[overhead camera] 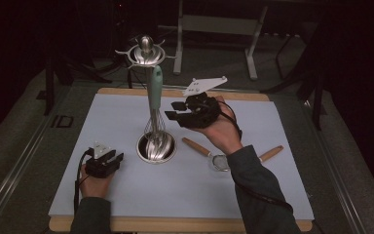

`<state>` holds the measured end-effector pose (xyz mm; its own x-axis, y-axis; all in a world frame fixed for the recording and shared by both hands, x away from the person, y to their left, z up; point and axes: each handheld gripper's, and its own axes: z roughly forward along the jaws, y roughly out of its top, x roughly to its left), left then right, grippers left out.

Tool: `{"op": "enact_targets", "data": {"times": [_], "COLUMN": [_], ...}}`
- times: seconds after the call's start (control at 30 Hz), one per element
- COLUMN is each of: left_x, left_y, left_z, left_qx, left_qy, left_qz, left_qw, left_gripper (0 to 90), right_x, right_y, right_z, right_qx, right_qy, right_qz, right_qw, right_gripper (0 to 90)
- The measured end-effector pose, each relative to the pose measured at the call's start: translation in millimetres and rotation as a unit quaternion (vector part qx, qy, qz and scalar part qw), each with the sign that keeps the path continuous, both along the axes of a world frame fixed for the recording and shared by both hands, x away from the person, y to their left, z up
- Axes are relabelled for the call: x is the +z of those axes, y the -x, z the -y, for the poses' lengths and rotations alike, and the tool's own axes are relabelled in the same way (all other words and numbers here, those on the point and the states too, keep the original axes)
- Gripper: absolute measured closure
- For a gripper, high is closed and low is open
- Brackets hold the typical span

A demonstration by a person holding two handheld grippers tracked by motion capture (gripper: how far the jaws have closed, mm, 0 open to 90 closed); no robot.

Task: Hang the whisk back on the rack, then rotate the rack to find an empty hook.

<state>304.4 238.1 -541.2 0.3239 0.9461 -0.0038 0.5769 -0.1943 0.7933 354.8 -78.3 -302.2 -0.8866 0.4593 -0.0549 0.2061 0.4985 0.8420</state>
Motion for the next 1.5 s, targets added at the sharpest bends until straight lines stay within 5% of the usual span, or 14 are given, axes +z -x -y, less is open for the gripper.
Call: {"op": "enact_targets", "data": {"times": [0.33, 0.9, 1.23, 1.37, 1.5], "left_x": [0.2, 0.4, 2.8, 10.0, 24.1], "left_y": [0.4, 0.8, 5.2, 8.6, 14.5], "left_z": [-0.2, -0.4, 0.0, 4.2, 9.1], "left_qx": [0.0, 0.001, -0.005, -0.012, -0.021], "left_qy": [-0.001, 0.003, 0.007, 0.029, 0.07], "left_qz": [0.001, 0.003, 0.026, 0.047, 0.082], "left_qw": [1.0, 1.0, 0.9996, 0.9984, 0.9939], "left_gripper": [64.0, 65.7, 84.0, 89.2, 89.4], "right_x": [-10.5, -18.6, -31.6, -34.3, -38.0], "right_y": [-4.5, -6.9, -9.3, -9.5, -9.2], "right_z": [12.5, 31.2, 43.0, 49.7, 54.0], "right_qx": [-0.021, -0.035, -0.047, -0.053, -0.057], "right_qy": [0.037, 0.043, 0.054, 0.056, 0.062], "right_qz": [-0.008, -0.017, -0.026, -0.028, -0.033], "right_qw": [0.9991, 0.9983, 0.9971, 0.9966, 0.9959], "right_gripper": [60.3, 59.9, 58.9, 58.5, 58.2]}}
